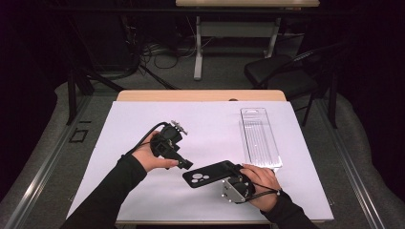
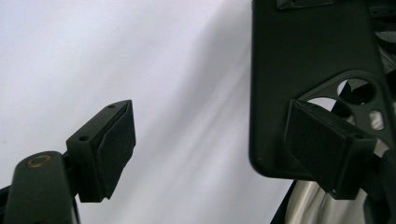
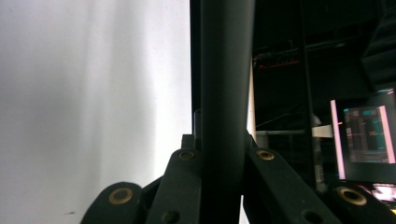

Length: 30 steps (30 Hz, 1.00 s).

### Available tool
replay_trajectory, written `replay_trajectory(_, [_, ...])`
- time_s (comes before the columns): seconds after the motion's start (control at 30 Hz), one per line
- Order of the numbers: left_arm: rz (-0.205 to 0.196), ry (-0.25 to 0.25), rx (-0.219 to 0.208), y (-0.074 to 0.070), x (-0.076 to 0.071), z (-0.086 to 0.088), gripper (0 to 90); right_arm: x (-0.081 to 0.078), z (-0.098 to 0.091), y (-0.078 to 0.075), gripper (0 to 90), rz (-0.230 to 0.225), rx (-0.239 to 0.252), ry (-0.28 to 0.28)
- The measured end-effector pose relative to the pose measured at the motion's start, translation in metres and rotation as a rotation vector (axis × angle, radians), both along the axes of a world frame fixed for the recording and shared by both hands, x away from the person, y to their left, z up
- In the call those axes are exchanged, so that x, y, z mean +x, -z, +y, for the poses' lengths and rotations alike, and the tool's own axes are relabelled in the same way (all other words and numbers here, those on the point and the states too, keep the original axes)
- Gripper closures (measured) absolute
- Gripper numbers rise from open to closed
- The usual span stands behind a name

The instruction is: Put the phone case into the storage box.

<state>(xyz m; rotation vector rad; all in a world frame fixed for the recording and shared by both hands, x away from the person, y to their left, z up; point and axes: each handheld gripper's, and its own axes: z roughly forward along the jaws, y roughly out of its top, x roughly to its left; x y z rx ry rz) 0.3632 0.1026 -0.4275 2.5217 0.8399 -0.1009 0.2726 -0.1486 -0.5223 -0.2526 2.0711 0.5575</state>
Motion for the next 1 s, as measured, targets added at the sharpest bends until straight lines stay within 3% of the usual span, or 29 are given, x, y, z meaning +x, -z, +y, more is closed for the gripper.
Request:
replay_trajectory(0.43, [-0.014, -0.029, -0.013, 0.005, 0.003, 0.014, 19.7, 0.006, -0.006, -0.009, 87.6, 0.183, 0.115, 0.023])
replay_trajectory(1.0, [-0.04, -0.026, -0.045, 0.003, 0.004, 0.021, 20.8, 0.015, -0.017, -0.015, 87.8, 0.408, 0.343, 0.071])
